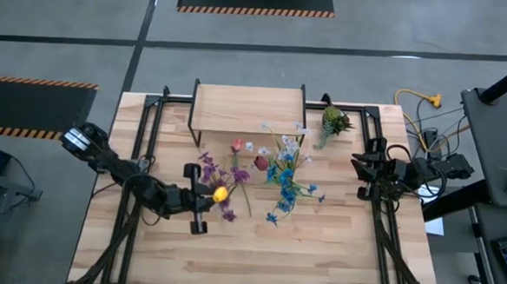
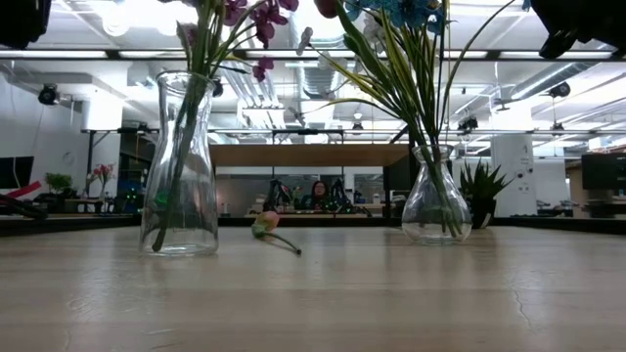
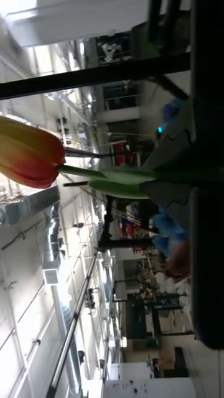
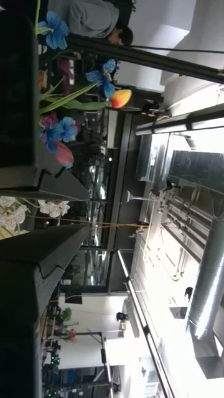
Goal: Pick and place flowers into a vace then onto a shelf
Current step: Put the yellow tulip into the left crystal vase
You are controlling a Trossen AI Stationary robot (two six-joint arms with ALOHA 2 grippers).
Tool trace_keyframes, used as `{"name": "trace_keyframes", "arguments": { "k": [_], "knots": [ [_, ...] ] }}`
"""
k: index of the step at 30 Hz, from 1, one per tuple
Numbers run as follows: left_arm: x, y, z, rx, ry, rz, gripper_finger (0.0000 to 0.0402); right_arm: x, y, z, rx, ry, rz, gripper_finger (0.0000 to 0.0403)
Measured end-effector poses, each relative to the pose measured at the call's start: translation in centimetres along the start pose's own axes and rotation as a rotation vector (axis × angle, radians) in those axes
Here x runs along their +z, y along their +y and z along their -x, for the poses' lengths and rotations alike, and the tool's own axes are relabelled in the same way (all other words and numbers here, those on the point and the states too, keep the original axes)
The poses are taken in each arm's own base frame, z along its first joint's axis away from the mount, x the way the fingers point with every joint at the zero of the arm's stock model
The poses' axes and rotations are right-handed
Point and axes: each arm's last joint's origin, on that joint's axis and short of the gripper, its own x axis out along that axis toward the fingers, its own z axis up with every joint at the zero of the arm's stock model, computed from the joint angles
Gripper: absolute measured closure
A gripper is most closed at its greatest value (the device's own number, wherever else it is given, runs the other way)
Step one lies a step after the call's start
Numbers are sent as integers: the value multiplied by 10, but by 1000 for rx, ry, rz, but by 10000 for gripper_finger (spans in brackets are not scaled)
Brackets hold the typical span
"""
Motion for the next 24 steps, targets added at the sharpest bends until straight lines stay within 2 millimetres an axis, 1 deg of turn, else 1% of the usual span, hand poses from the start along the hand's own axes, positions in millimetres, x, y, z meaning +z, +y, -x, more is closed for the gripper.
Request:
{"name": "trace_keyframes", "arguments": {
  "k": [10, 16, 21, 24],
  "knots": [
    [-26, 0, 16, -64, 79, -74, 401, 0, 0, 0, 0, 0, -2, 339],
    [-37, 4, 30, -158, 100, -109, 401, 0, 0, 0, 0, 0, 0, 339],
    [-47, 11, 44, -184, 149, -130, 401, 0, 0, 0, 0, 0, 0, 339],
    [-49, 13, 48, -191, 160, -133, 401, 0, 0, 0, 0, 0, 0, 339]
  ]
}}
